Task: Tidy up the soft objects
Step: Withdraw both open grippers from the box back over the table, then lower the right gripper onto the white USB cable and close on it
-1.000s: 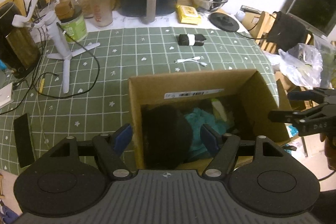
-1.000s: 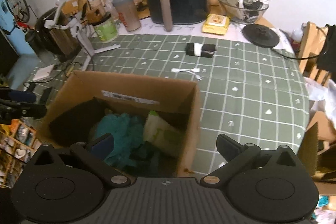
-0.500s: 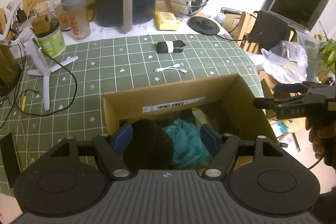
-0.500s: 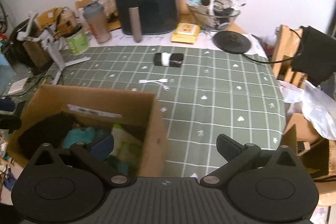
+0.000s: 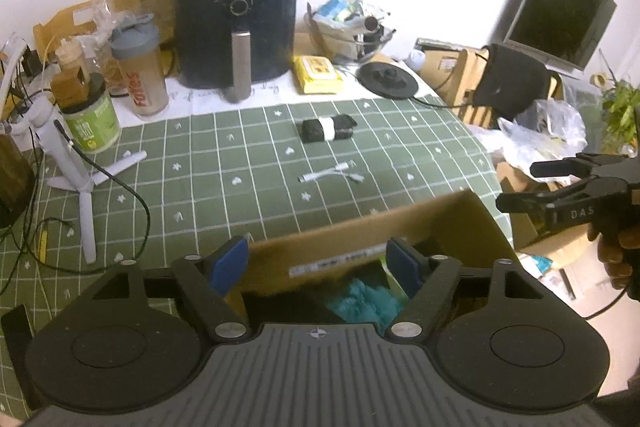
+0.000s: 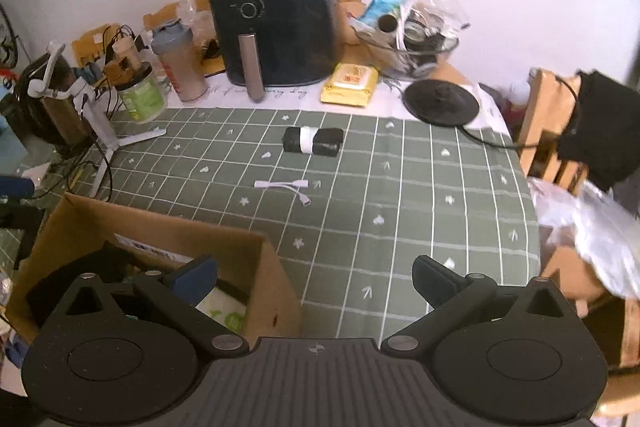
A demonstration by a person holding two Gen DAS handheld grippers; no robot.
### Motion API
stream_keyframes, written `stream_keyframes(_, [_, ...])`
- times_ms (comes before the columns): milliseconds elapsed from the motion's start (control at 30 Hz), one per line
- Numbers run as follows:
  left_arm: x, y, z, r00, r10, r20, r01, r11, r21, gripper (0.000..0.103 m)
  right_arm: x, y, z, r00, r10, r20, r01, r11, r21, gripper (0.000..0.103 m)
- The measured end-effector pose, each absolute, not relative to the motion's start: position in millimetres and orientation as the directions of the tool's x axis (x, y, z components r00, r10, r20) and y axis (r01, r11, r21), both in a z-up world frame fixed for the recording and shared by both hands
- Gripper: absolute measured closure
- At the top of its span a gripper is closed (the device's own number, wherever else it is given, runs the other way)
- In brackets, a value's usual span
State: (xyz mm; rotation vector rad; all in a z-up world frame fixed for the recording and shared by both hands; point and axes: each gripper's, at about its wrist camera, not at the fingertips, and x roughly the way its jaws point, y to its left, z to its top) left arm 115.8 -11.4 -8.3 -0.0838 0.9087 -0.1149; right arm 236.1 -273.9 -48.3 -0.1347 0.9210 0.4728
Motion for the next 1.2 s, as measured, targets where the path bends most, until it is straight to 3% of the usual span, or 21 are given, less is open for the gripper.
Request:
stream_keyframes(633, [139,8,-14,0.644,-0.136,-0.753,0.079,0.991,-0.111,0.023,317,-239,-67,0.410,0.457,-0.789,-0.633,0.766,0.114,0.000])
stream_keyframes(1200, [150,33,-29,0.589,-0.204,-0.782,0.070,0.977,-0.202,0.023,397,-183,-144,0.270,0.460,-0.846,-0.778,0.622,0.090,0.002])
